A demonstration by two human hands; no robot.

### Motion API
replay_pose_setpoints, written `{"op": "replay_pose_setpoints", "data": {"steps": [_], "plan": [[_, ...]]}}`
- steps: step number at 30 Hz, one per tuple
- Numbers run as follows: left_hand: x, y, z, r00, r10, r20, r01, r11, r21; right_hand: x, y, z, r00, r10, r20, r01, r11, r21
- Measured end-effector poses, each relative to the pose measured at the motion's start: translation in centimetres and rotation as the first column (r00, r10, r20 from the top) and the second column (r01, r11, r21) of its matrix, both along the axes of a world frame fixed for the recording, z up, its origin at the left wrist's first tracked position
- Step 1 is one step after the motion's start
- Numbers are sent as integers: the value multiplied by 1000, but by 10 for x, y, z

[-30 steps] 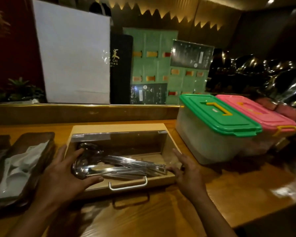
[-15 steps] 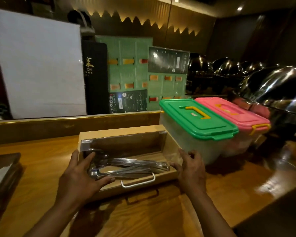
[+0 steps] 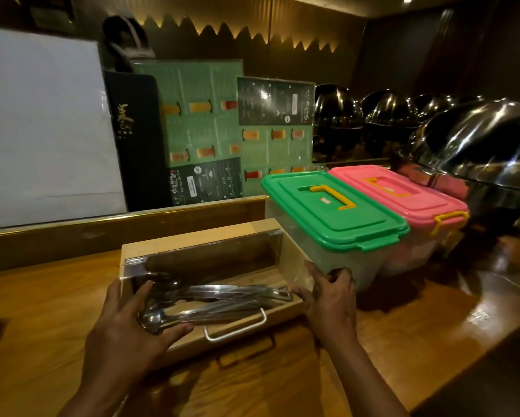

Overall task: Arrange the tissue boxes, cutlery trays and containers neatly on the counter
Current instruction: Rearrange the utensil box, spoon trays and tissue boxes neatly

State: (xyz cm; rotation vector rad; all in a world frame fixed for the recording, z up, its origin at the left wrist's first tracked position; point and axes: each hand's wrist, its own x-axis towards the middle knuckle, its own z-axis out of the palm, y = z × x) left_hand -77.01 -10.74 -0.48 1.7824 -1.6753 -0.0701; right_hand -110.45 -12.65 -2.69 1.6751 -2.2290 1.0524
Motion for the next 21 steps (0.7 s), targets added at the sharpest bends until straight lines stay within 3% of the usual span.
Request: {"op": "replay_pose_setpoints", "data": {"steps": [13, 17, 21], "plan": [[-5, 7, -1, 999, 5, -48, -5, 1000, -7, -5, -1, 3, 1000, 9, 8, -9, 1000, -6], [-1, 11, -1, 995, -41, -94, 43, 999, 13, 0, 0, 3, 998, 20, 58, -22, 999, 35], [11, 9, -5, 985, -106, -139, 115, 992, 56, 20, 11, 11, 977, 67, 204, -82, 995, 65]]}}
